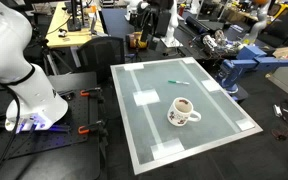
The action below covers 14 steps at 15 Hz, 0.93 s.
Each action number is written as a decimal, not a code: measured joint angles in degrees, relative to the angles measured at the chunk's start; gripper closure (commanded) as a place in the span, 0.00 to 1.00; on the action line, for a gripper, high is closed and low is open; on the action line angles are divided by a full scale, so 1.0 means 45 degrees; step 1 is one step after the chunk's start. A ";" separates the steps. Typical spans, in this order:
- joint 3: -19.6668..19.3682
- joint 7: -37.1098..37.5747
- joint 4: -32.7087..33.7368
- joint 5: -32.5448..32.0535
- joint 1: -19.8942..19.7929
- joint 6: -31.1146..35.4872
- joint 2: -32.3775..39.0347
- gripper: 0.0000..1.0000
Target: Put the green marker in the mug
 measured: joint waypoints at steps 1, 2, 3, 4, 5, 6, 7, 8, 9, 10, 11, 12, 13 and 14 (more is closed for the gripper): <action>0.0000 0.0000 0.0000 0.0000 0.0000 0.0000 0.0000 0.00; 0.0000 0.0000 0.0000 0.0000 0.0000 0.0001 0.0000 0.00; 0.0000 0.0000 0.0000 0.0000 0.0000 0.0001 0.0000 0.00; 0.0000 0.0000 0.0000 0.0000 0.0000 0.0001 0.0000 0.00; 0.0000 0.0000 0.0000 0.0000 0.0000 0.0001 0.0000 0.00; 0.0000 0.0000 0.0000 0.0000 0.0000 0.0001 0.0000 0.00; -0.0009 0.0000 0.0000 0.0000 0.0012 0.0001 0.0001 0.00; -0.0013 -0.0008 0.0000 0.0000 0.0025 0.0002 0.0001 0.00; -0.0013 -0.0009 0.0001 0.0000 0.0040 0.0054 0.0001 0.00; -0.0014 -0.0008 0.0009 0.0005 0.0063 0.0131 0.0001 0.00; -0.0013 0.0004 0.0018 0.0040 0.0110 0.0343 0.0001 0.00; -0.0009 0.0080 0.0032 0.0089 0.0189 0.0629 0.0006 0.00; 0.0010 0.0330 0.0060 0.0210 0.0286 0.0986 0.0036 0.00; 0.0042 0.0628 0.0120 0.0357 0.0398 0.1361 0.0118 0.00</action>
